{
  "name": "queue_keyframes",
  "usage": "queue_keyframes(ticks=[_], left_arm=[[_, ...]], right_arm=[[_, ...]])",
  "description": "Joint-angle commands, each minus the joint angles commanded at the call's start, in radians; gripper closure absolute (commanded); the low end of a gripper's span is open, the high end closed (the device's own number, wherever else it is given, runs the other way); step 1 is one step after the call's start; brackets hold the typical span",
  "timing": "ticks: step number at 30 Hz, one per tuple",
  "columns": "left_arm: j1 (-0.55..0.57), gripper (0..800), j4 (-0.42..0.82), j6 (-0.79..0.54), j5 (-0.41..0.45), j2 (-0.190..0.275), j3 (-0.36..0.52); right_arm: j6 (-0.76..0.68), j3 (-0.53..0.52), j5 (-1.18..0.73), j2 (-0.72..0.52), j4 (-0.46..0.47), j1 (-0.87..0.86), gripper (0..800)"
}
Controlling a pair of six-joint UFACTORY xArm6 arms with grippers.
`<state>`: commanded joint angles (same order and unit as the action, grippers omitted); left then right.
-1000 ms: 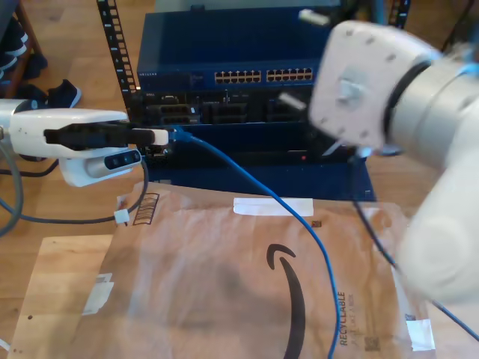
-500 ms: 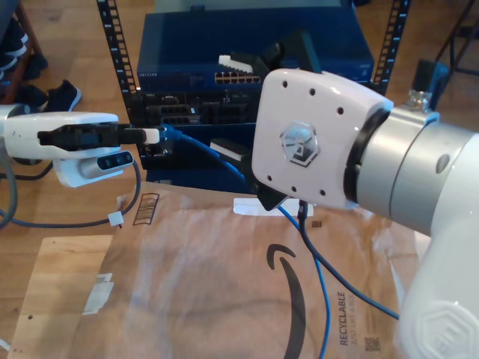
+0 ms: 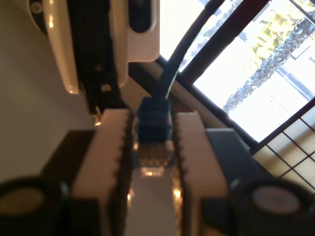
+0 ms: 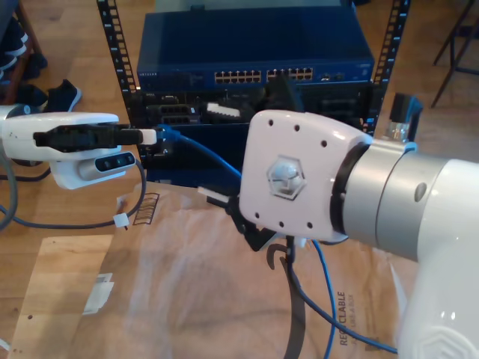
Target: Grab the cable and plug it in
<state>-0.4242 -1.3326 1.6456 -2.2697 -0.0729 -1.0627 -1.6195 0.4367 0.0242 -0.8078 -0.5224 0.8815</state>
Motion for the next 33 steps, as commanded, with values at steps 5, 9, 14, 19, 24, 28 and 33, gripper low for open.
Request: queue_keyframes(ticks=[5, 9, 14, 19, 24, 28, 33], left_arm=[[0.003, 787, 0.000, -0.002, -0.038, 0.003, 0.002], [0.018, 785, 0.002, 0.000, -0.051, 0.009, 0.003], [0.031, 780, 0.002, -0.002, -0.052, 0.009, 0.008], [0.032, 780, 0.003, -0.002, -0.052, 0.009, 0.009], [0.035, 780, 0.008, -0.002, -0.054, 0.008, 0.015], [0.048, 780, 0.008, -0.002, -0.054, 0.009, 0.020], [0.049, 780, 0.008, 0.000, -0.069, 0.009, 0.023]], right_arm=[[0.000, 0.006, 0.000, 0.009, 0.000, 0.009, 119], [0.000, 0.026, 0.002, 0.028, 0.000, 0.017, 142], [-0.002, 0.031, 0.003, 0.038, 0.000, 0.026, 174], [0.000, 0.034, 0.005, 0.051, 0.002, 0.032, 226], [0.003, 0.037, 0.008, 0.057, 0.003, 0.034, 265], [0.003, 0.037, 0.011, 0.057, 0.005, 0.034, 297], [0.003, 0.037, 0.021, 0.057, 0.005, 0.034, 353]])
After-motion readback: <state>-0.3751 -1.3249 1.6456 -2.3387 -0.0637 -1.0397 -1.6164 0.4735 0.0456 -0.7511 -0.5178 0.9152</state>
